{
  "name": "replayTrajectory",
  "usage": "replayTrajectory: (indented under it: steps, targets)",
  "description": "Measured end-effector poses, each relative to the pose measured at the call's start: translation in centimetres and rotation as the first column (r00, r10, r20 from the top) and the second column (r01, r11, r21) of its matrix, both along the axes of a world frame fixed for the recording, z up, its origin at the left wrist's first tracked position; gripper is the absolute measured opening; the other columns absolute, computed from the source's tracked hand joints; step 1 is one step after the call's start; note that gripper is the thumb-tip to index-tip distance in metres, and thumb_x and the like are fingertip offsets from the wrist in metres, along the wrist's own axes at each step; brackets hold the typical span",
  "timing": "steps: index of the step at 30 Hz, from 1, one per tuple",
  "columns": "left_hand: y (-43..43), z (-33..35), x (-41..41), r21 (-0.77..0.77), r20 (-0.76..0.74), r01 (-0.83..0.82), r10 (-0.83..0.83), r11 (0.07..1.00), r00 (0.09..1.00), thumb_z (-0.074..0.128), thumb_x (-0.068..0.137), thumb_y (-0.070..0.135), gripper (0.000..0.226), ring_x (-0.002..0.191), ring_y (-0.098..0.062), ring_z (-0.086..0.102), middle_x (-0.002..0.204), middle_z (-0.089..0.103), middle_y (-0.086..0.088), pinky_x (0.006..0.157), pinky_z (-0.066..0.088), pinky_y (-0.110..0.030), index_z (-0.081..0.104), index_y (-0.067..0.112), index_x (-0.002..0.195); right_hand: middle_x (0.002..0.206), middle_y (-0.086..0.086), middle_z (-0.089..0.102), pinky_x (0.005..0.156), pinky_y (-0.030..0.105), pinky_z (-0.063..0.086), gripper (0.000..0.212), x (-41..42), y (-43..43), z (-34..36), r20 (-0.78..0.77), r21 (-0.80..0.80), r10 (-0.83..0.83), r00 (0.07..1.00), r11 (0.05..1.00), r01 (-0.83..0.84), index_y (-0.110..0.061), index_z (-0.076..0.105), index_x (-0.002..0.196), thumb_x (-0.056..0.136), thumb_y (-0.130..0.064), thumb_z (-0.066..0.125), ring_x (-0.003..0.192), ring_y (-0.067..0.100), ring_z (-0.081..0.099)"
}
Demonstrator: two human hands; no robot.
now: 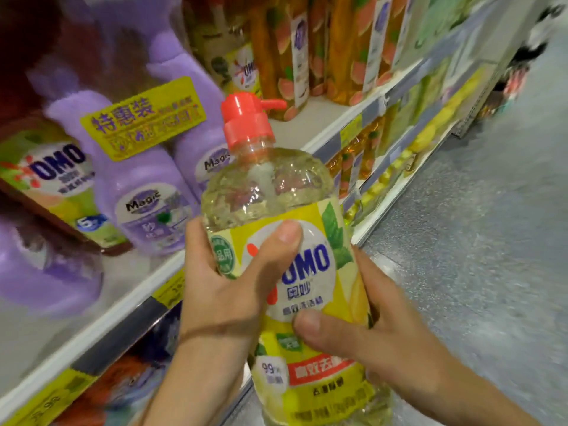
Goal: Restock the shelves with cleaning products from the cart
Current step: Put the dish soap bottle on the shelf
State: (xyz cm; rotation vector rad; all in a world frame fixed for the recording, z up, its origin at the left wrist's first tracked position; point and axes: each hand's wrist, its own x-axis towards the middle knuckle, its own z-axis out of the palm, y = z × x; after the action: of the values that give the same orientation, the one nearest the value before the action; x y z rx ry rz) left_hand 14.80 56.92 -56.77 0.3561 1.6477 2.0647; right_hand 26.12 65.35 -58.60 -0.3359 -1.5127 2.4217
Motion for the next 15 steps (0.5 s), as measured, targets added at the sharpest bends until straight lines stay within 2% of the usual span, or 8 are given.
replayTrajectory:
  steps: [3, 6, 10, 13, 15]
  targets:
    - [4.7, 0.3, 0.3, -0.001, -0.002, -0.038, 0.038, 0.999, 0.999, 0.076, 0.037, 0.044, 0.059, 0.063, -0.02, 0.071, 0.076, 0.074, 0.0, 0.045, 0.053, -0.03, 0.061, 0.033, 0.094, 0.119, 0.006, 0.069, 0.087, 0.03, 0.054, 0.054, 0.2, 4.6, 0.3, 0.0, -0.006, 0.034, 0.999, 0.999, -0.034, -0.035, 0.057, 0.125, 0.078, -0.018, 0.077, 0.11, 0.025, 0.066]
    - [8.9, 0.5, -0.3, 0.041, -0.038, -0.05, 0.052, 0.998, 0.998, 0.076, 0.04, 0.039, 0.058, 0.062, -0.018, 0.071, 0.076, 0.074, 0.0, 0.045, 0.053, -0.029, 0.06, 0.031, 0.095, 0.112, 0.005, 0.072, 0.08, 0.027, 0.055, 0.052, -1.0, 8.7, 0.2, 0.016, 0.026, -0.01, 1.0, 1.0, 0.01, -0.034, 0.062, 0.118, 0.071, -0.02, 0.08, 0.102, 0.023, 0.069]
    - [12.5, 0.5, -2.7, 0.064, -0.058, -0.078, 0.082, 0.995, 0.995, 0.078, 0.046, 0.036, 0.054, 0.069, -0.023, 0.073, 0.082, 0.074, -0.002, 0.051, 0.055, -0.032, 0.061, 0.03, 0.096, 0.106, 0.002, 0.073, 0.074, 0.025, 0.057, 0.059, -4.2, 12.7, -0.1, 0.062, 0.065, -0.007, 0.998, 0.998, 0.003, -0.038, 0.061, 0.111, 0.059, -0.036, 0.088, 0.097, 0.021, 0.071]
    - [14.5, 0.1, -5.2, 0.005, -0.088, -0.156, 0.155, 0.988, 0.984, 0.077, 0.043, 0.043, 0.05, 0.067, -0.02, 0.072, 0.08, 0.074, 0.001, 0.05, 0.054, -0.031, 0.063, 0.035, 0.09, 0.107, 0.0, 0.073, 0.078, 0.029, 0.058, 0.058, -6.7, 15.2, -0.6, 0.083, 0.098, -0.008, 0.997, 0.995, 0.0, -0.042, 0.056, 0.109, 0.059, -0.035, 0.084, 0.098, 0.019, 0.07]
    - [15.8, 0.2, -6.6, -0.025, -0.094, -0.209, 0.205, 0.978, 0.974, 0.075, 0.039, 0.051, 0.053, 0.065, -0.019, 0.071, 0.077, 0.074, 0.002, 0.049, 0.053, -0.031, 0.063, 0.038, 0.089, 0.111, 0.001, 0.071, 0.086, 0.035, 0.057, 0.058, -8.2, 16.8, -0.8, 0.073, 0.093, 0.029, 0.997, 0.995, -0.036, -0.04, 0.055, 0.112, 0.062, -0.035, 0.085, 0.102, 0.021, 0.069]
